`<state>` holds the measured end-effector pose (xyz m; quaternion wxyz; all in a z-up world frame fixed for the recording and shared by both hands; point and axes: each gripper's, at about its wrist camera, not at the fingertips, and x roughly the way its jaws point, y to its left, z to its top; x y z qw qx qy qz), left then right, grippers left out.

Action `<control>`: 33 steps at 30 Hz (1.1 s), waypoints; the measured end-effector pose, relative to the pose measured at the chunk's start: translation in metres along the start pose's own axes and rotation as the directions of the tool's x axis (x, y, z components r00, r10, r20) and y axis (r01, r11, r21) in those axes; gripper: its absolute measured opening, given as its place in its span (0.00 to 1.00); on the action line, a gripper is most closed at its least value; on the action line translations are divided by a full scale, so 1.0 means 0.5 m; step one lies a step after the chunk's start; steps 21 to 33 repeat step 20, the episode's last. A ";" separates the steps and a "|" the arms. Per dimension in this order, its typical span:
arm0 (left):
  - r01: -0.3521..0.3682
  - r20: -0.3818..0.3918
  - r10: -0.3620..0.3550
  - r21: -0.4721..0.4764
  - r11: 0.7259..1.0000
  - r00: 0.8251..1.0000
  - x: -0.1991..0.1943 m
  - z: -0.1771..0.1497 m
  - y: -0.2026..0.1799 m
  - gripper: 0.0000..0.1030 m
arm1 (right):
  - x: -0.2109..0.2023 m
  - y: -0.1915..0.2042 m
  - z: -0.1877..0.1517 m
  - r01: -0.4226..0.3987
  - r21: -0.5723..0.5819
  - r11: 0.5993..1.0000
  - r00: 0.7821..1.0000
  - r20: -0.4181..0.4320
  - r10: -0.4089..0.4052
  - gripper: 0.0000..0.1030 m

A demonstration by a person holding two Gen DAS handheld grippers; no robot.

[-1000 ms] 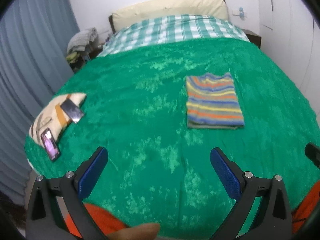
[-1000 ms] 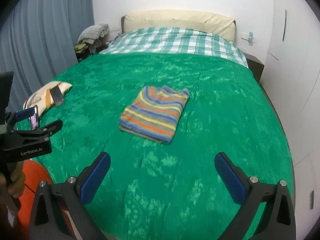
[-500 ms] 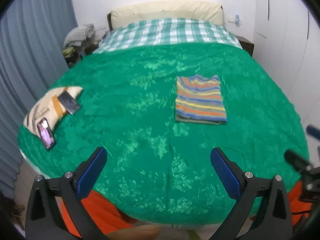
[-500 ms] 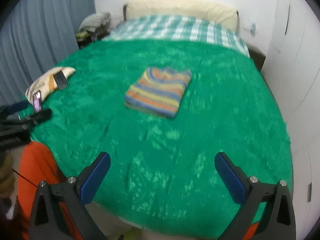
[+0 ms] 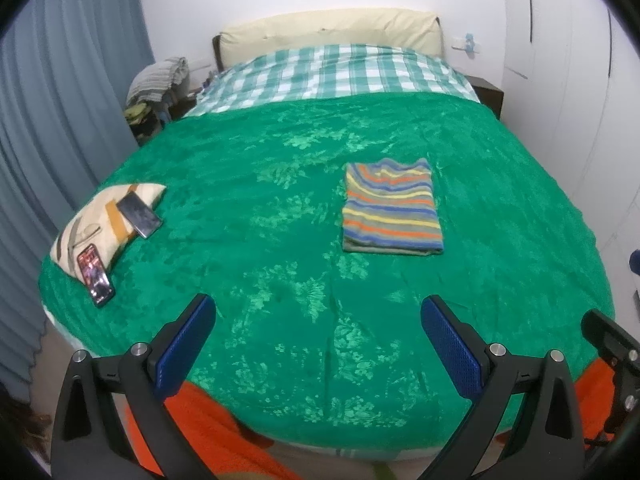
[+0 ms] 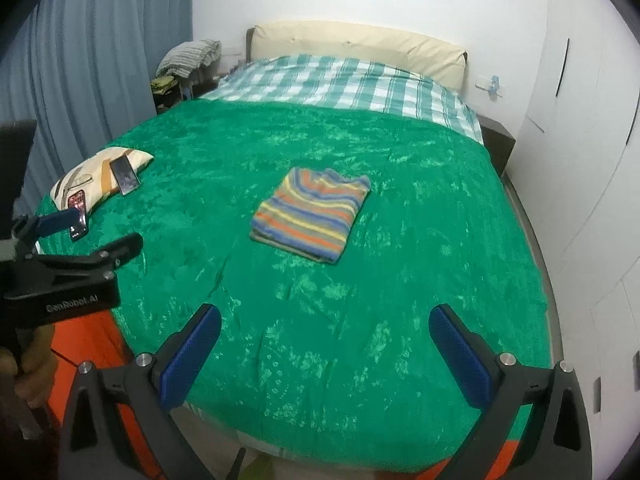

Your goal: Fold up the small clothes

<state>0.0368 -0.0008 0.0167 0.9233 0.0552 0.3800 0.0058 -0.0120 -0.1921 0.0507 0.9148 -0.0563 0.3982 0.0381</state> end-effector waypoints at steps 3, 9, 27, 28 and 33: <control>0.002 -0.002 -0.002 0.000 1.000 1.000 0.003 -0.003 -0.003 1.00 | 0.002 -0.008 -0.003 0.005 0.011 1.000 1.000 -0.001 -0.005 1.00; 0.024 -0.005 -0.024 -0.014 1.000 1.000 0.005 -0.003 -0.005 1.00 | 0.006 -0.010 -0.002 0.005 0.011 1.000 1.000 0.002 -0.005 1.00; 0.003 -0.010 -0.003 -0.012 1.000 1.000 0.004 -0.009 -0.003 1.00 | 0.012 -0.007 0.000 -0.004 0.015 1.000 1.000 0.002 0.004 1.00; 0.003 -0.010 -0.003 -0.012 1.000 1.000 0.004 -0.009 -0.003 1.00 | 0.012 -0.007 0.000 -0.004 0.015 1.000 1.000 0.002 0.004 1.00; 0.003 -0.010 -0.003 -0.012 1.000 1.000 0.004 -0.009 -0.003 1.00 | 0.012 -0.007 0.000 -0.004 0.015 1.000 1.000 0.002 0.004 1.00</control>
